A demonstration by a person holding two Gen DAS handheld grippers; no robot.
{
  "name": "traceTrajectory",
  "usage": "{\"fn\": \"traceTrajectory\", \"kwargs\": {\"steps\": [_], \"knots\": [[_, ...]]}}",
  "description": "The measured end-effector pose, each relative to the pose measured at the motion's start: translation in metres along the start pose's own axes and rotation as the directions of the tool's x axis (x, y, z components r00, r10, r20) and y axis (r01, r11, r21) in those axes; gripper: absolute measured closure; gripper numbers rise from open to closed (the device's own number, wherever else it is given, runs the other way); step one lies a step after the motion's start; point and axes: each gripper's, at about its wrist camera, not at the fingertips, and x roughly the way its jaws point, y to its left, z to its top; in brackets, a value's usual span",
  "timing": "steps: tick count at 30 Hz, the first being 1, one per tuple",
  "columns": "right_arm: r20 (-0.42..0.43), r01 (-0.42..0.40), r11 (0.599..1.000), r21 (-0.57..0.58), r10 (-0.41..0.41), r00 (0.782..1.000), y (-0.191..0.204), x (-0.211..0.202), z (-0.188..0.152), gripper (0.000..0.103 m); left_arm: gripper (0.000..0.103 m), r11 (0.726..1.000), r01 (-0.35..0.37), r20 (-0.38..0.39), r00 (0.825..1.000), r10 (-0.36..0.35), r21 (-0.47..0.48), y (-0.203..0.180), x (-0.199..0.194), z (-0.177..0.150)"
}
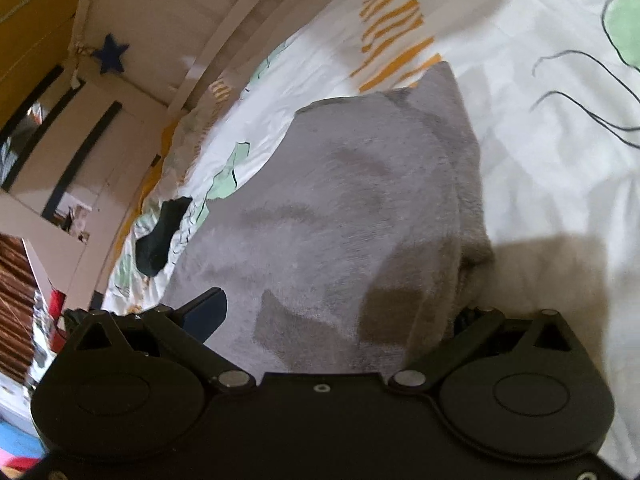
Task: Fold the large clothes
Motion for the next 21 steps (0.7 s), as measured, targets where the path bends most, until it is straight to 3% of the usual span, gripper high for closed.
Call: {"fn": "traceTrajectory", "kwargs": {"steps": [3,5,7,8,10,12,18,21], "knots": [[0.001,0.010,1.000,-0.024,-0.010,1.000,0.003,-0.002,-0.002,0.002,0.022,1.000,-0.004,-0.004,1.000,0.004,0.007,-0.003,-0.005,-0.006],[0.009,0.049,0.998,-0.037,-0.048,0.999,0.006,-0.004,-0.004,0.011,0.037,1.000,-0.020,-0.008,1.000,0.021,0.018,-0.005,-0.008,-0.008],[0.019,0.106,0.992,-0.064,-0.105,0.994,0.009,-0.006,-0.007,0.044,0.068,0.999,-0.031,-0.009,0.999,0.031,0.015,-0.004,-0.008,-0.011],[0.022,0.132,0.989,-0.070,-0.131,0.991,0.009,-0.007,-0.008,0.052,0.081,1.000,-0.029,-0.021,0.999,0.029,0.012,-0.002,-0.005,-0.011],[0.029,0.116,0.993,-0.036,-0.115,0.993,0.004,-0.009,-0.010,0.067,0.083,1.000,-0.011,-0.031,0.999,0.011,0.001,-0.001,-0.004,-0.011],[0.037,0.113,0.994,0.002,-0.113,0.993,0.003,-0.011,-0.012,0.072,0.085,1.000,-0.007,-0.025,1.000,0.007,0.001,-0.004,-0.011,-0.011],[0.071,0.105,0.994,0.010,-0.106,0.992,0.022,-0.039,-0.017,0.078,0.090,0.999,0.041,-0.038,0.999,-0.040,0.034,-0.022,-0.048,-0.010],[0.053,0.104,0.994,0.010,-0.105,0.993,0.033,-0.055,-0.024,0.079,0.090,0.998,0.050,-0.084,0.995,-0.047,0.042,-0.027,-0.066,-0.020]]}}
